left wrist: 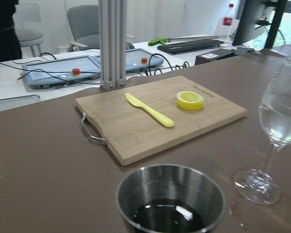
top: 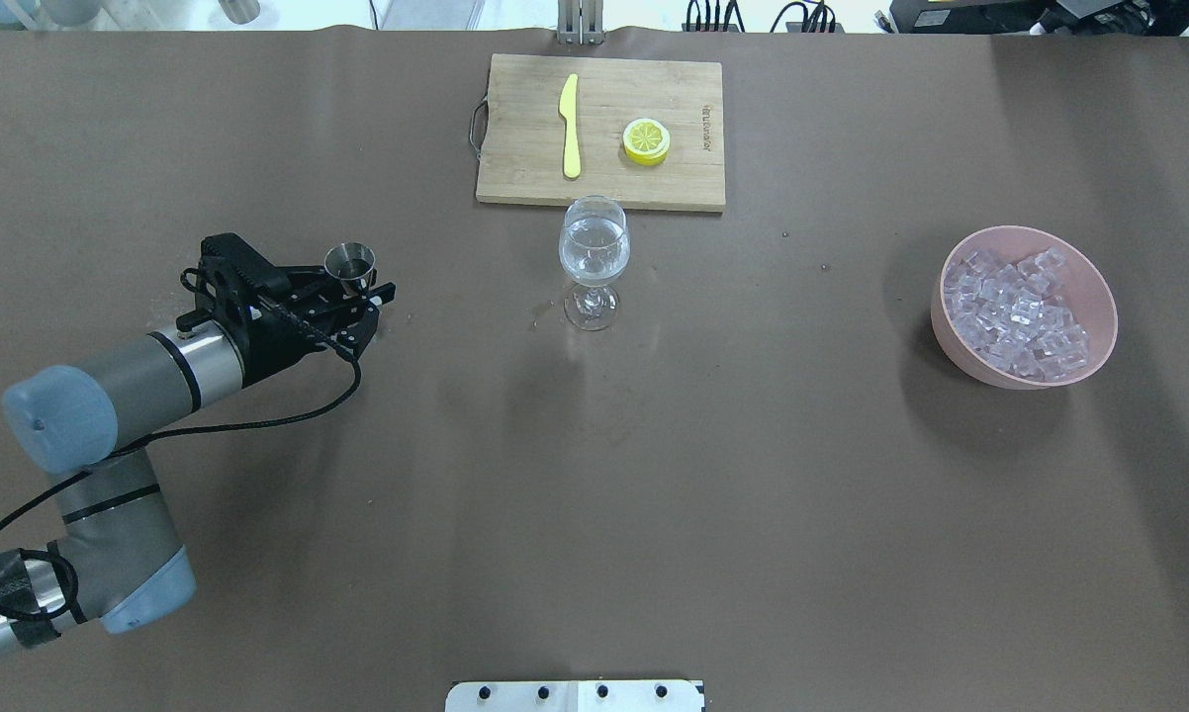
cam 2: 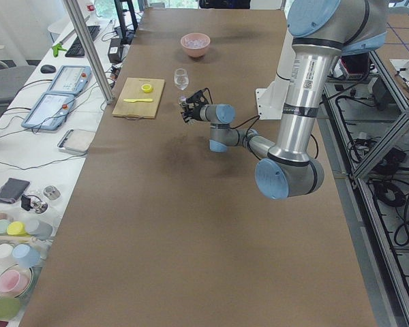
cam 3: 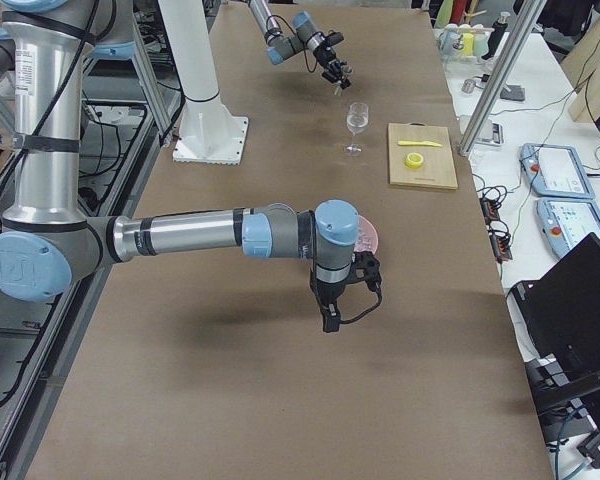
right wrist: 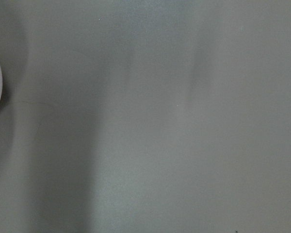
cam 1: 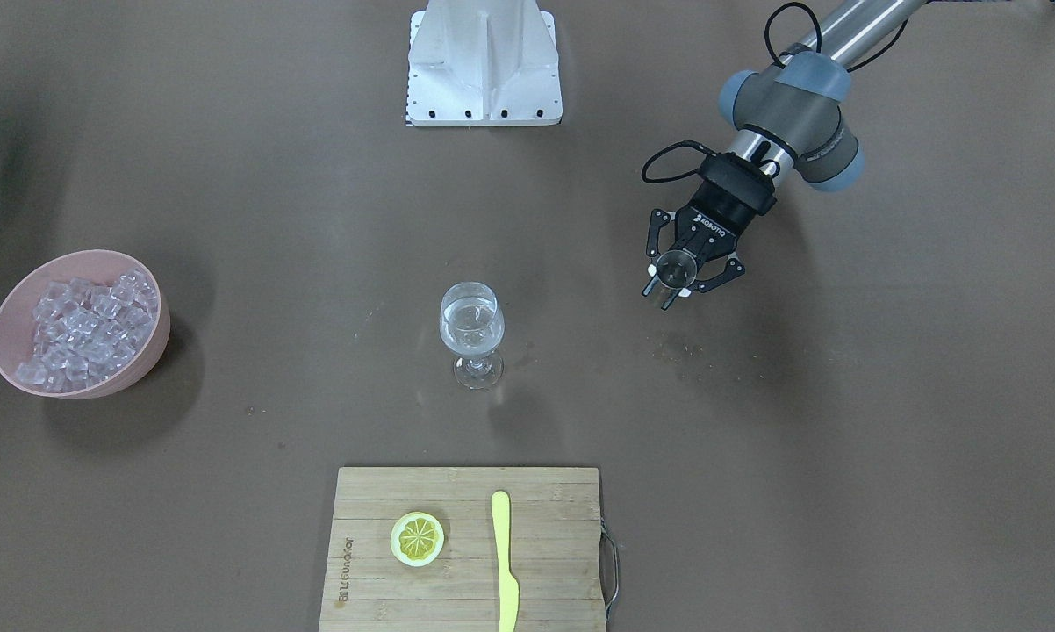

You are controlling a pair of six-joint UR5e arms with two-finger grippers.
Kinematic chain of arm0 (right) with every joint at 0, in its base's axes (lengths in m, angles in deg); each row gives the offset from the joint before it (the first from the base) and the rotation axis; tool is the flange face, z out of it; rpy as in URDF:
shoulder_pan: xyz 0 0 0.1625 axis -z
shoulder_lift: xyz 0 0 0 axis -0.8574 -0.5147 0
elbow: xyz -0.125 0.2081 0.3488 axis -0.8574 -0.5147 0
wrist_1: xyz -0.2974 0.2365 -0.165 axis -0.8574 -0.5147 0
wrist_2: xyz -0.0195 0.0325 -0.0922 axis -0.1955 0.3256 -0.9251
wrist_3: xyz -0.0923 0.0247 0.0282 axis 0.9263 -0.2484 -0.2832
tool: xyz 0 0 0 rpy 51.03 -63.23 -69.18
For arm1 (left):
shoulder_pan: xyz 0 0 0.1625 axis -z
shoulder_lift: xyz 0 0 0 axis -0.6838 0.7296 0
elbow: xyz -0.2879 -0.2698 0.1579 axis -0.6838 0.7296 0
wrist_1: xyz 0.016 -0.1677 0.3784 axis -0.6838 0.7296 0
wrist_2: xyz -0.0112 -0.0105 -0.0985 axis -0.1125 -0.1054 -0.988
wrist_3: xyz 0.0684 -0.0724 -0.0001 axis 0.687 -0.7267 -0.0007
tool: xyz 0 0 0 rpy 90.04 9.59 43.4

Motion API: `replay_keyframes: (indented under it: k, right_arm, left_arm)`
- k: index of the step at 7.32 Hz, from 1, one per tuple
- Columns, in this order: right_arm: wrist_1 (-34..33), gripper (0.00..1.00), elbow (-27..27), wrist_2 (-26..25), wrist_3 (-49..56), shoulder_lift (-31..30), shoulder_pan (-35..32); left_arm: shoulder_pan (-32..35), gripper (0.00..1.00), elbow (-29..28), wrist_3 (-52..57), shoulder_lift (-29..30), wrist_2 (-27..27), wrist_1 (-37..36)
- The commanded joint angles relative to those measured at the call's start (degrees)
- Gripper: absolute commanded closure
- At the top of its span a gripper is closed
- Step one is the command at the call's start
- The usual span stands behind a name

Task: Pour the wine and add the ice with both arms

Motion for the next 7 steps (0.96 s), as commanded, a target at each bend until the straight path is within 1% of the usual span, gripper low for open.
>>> replay_keyframes:
  k: [1,3,4,5,7]
  right_arm:
    - [0.0,0.0,0.0,0.04,0.03,0.0,-0.02]
    - [0.0,0.0,0.09,-0.05,0.03,0.0,-0.02]
    - [0.0,0.0,0.09,0.04,0.03,0.0,-0.02]
    - [0.0,0.0,0.0,0.04,0.03,0.0,-0.02]
    - [0.0,0.0,0.0,0.04,0.03,0.0,-0.02]
  left_arm:
    - [5.28,1.0,0.02,5.03,0.35,-13.19,-0.79]
    - [9.15,1.0,0.63,5.12,4.9,-24.35,-6.3]
    - [10.12,1.0,1.24,5.21,6.49,-28.14,-9.47]
    - [10.05,1.0,1.42,7.47,8.59,-29.4,-12.29]
    - [9.79,1.0,3.96,8.11,13.07,-30.29,-23.08]
